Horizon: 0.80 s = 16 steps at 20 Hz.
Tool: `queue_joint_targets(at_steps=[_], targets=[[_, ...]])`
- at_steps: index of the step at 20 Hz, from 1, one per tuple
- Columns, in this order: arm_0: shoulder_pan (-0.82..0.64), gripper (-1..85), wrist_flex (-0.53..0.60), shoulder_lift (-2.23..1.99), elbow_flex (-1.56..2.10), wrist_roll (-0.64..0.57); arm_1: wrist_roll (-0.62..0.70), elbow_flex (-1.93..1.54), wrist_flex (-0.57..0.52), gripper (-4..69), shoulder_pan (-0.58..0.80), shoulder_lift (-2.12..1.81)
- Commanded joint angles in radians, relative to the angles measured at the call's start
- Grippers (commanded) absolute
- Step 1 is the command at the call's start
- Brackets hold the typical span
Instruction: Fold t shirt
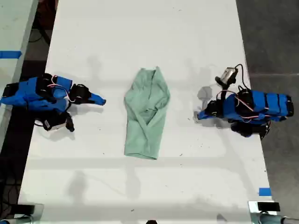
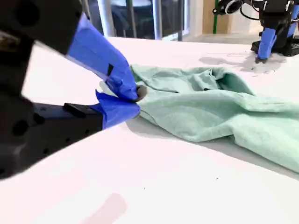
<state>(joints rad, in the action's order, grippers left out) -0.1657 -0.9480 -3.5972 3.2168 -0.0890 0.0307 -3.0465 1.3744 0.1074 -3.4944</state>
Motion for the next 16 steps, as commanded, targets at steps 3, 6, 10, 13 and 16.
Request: queue_joint_targets(at_steps=[3,6,10,13,16], targets=[[0.035,-0.1,0.014,-0.006,-0.003,0.095,-0.118,-0.06,-0.038,-1.9,-0.02,-0.015],[0.094,-0.1,0.02,-0.006,-0.015,0.132,-0.146,-0.021,-0.048,-1.8,-0.061,-0.014],[0.161,-0.2,-0.006,0.222,-0.304,0.153,-0.117,0.29,-0.158,-1.9,-0.089,0.296],[0.255,-0.2,0.005,0.549,-0.58,0.238,-0.114,0.778,-0.207,-0.2,-0.167,1.045],[0.345,9.5,0.023,0.868,-0.772,0.279,-0.066,1.341,-0.098,11.5,-0.232,1.617]])
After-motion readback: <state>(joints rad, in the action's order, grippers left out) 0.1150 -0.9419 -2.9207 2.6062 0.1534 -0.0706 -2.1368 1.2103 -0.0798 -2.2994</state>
